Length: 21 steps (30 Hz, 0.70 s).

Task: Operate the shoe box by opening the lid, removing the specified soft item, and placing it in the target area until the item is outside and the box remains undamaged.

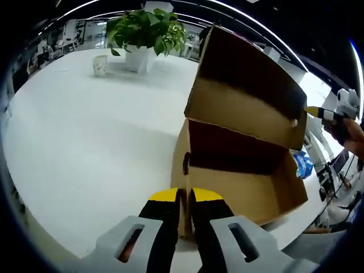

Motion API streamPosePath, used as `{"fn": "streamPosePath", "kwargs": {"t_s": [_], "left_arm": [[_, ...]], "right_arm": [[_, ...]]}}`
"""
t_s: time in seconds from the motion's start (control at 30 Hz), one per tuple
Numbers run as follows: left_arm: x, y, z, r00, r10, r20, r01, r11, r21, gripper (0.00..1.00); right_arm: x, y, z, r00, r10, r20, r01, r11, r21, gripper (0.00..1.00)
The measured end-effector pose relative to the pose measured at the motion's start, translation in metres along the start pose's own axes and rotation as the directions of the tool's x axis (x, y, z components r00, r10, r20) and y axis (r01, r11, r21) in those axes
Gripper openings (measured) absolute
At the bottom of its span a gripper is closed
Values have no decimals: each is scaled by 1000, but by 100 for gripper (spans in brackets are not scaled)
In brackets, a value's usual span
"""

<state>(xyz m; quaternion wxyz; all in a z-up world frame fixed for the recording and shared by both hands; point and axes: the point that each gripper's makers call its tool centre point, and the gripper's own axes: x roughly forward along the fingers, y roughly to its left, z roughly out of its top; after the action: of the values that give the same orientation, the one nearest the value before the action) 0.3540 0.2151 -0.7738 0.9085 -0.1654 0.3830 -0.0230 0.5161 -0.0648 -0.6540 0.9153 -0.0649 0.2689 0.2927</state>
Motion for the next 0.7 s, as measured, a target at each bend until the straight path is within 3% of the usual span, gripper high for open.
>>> {"fn": "streamPosePath", "kwargs": {"t_s": [0.7], "left_arm": [[2, 1, 3, 1000, -14, -8, 14, 1000, 4, 6]], "right_arm": [[-44, 33, -15, 996, -30, 88, 34, 999, -41, 0]]}}
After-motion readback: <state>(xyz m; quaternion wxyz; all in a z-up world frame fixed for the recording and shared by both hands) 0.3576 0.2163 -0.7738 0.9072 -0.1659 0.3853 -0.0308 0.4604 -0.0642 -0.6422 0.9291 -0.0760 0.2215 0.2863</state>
